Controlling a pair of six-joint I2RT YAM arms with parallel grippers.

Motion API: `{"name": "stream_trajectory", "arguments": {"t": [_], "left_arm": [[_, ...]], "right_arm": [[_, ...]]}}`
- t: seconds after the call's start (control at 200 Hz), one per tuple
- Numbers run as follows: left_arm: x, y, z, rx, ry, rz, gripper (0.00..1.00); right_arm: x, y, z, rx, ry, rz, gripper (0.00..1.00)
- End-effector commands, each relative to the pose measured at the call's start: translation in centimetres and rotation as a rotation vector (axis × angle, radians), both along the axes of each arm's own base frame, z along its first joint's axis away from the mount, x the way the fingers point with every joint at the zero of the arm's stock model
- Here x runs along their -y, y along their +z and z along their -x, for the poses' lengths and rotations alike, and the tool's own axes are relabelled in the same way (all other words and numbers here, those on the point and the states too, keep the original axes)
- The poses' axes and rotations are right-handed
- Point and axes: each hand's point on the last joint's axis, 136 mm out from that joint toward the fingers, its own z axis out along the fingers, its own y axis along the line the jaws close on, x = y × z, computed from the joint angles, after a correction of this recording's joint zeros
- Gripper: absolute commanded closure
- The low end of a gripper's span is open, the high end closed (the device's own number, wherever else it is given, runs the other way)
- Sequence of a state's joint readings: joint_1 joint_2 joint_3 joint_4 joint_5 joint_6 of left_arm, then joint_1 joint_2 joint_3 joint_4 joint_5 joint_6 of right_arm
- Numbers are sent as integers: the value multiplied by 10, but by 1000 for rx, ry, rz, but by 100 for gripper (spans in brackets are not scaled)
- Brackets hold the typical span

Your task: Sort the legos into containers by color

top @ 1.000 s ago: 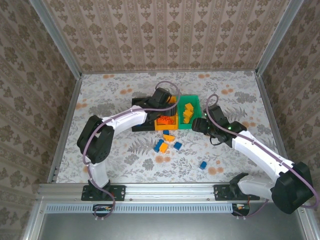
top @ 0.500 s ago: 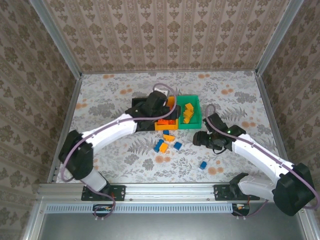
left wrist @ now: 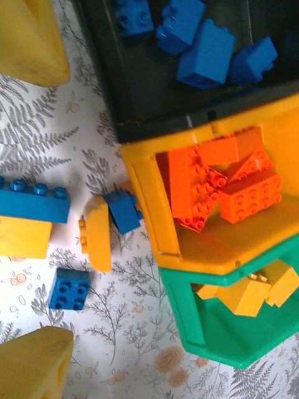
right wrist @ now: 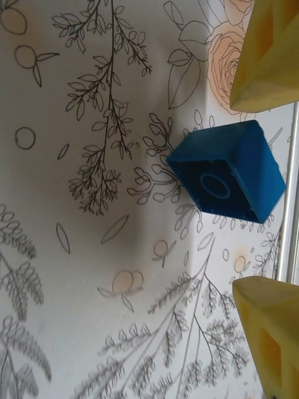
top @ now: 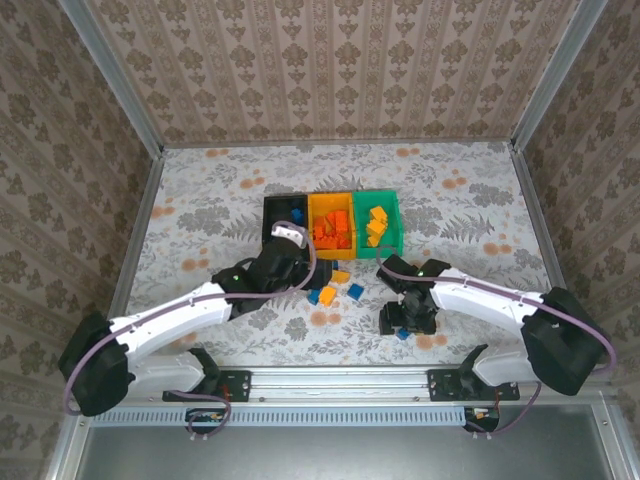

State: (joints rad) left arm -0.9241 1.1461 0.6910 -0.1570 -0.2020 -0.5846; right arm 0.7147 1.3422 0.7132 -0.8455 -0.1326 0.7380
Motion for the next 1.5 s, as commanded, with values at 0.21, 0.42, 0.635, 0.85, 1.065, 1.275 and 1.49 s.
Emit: {"name": "stream_trajectory", "arguments": {"t": [0.21, 0.42, 0.635, 0.85, 1.065, 1.275, 1.49], "left_arm": [[-32, -18, 15, -22, 86, 11, 0], [-46, -20, 19, -19, 112, 2, 0], [-69, -21, 26, -15, 157, -16, 0], [-99, -21, 36, -21, 235, -17, 0], [-112, -20, 46, -29, 244, 5, 0], [-115, -32, 51, -64, 261, 25, 0], [-110, -35, 52, -73, 238, 28, 0]], "right_arm": [[5, -16, -3, -42, 6, 83, 41], [1, -11, -8, -26, 37, 71, 61], [-22, 33, -43, 119, 109, -3, 74], [-92, 92, -121, 366, 152, -189, 75], [-178, 134, -205, 518, 169, -364, 74], [-224, 137, -269, 607, 156, -379, 73], [-249, 119, -301, 619, 121, -392, 65]]}}
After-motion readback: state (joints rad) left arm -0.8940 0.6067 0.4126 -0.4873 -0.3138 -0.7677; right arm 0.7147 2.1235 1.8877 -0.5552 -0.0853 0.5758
